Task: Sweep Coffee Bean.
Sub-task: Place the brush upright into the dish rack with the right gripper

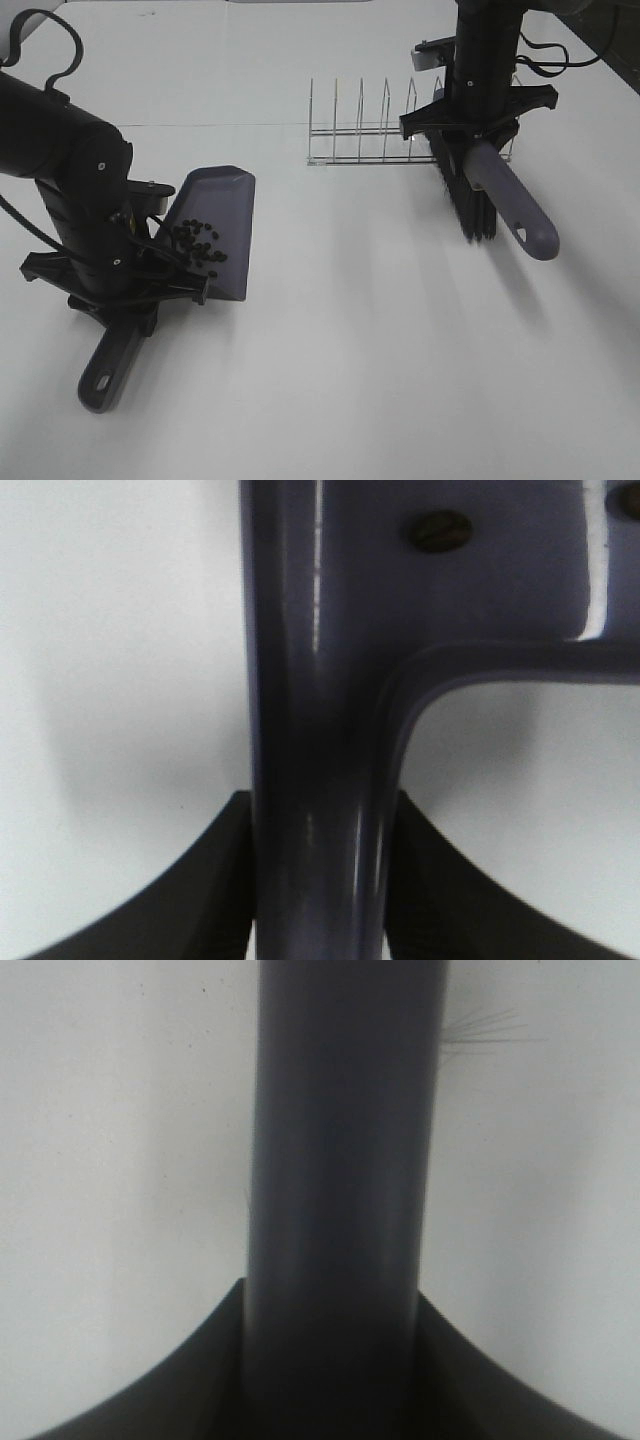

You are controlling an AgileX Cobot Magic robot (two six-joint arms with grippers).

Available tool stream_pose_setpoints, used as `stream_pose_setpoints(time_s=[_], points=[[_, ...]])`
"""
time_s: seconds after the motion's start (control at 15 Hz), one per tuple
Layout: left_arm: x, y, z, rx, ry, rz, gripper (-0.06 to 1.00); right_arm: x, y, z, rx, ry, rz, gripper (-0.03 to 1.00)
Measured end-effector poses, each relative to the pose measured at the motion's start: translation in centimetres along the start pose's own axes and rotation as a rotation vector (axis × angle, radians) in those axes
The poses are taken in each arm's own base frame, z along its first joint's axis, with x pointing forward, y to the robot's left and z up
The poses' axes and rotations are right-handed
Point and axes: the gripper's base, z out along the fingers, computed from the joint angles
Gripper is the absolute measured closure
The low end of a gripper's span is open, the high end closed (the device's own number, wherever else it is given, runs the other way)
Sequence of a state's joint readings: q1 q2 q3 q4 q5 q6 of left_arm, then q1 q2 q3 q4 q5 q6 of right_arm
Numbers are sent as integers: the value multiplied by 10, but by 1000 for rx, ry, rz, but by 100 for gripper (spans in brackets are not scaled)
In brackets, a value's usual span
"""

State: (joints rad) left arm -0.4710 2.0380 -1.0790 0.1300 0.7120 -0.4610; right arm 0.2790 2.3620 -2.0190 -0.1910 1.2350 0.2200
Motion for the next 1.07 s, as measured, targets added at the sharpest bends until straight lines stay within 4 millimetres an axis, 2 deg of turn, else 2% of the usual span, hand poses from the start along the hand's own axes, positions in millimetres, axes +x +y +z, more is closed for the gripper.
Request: stream_pose_setpoints(time_s=[0.2, 0.53, 0.73, 0.87, 0.93, 1.07], points=[[0, 0, 0, 1, 1, -1, 60, -5, -2, -4, 8, -26, 3, 66], [0, 0, 0, 3, 3, 6, 60, -10, -29, 5, -25, -24, 63, 66], [0, 0, 0, 3, 4, 9, 60, -10, -29, 2, -62, -23, 67, 66], [0, 0, 0, 3, 4, 11, 60, -9, -29, -15, -95, -50, 68, 67], [0, 0, 0, 3, 4, 12, 60, -8, -34, -42, -96, -104, 73, 67], [0, 0, 0, 3, 4, 12, 60, -2, -40, -52, -64, -116, 65, 67]])
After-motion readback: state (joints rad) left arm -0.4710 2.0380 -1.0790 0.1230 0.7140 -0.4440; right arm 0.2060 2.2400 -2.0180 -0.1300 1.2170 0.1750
